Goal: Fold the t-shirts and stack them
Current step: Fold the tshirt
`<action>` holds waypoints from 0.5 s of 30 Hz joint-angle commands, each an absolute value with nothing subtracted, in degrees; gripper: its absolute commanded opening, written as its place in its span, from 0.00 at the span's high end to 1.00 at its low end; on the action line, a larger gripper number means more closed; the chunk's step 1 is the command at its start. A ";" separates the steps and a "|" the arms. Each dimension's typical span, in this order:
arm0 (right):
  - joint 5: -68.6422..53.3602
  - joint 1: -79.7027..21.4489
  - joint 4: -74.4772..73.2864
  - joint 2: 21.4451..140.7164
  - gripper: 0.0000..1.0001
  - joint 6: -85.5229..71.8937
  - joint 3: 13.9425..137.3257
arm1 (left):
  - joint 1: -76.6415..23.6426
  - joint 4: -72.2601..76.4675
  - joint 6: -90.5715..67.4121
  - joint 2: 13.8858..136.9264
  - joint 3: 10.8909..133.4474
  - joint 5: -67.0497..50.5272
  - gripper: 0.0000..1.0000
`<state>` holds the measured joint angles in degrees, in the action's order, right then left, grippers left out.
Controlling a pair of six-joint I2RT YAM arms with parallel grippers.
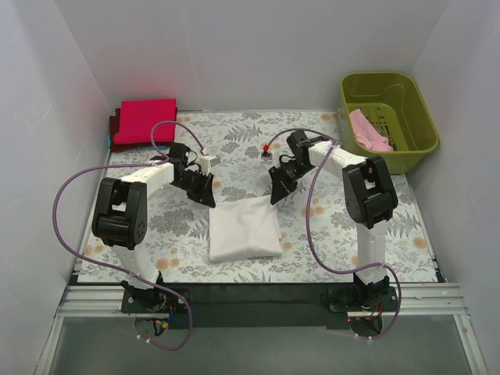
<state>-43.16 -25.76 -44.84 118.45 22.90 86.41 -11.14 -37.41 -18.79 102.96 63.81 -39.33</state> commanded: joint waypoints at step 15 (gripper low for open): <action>-44.68 -18.63 -43.24 130.60 0.99 14.50 96.58 | -8.44 -24.79 -28.48 108.80 69.15 -34.55 1.00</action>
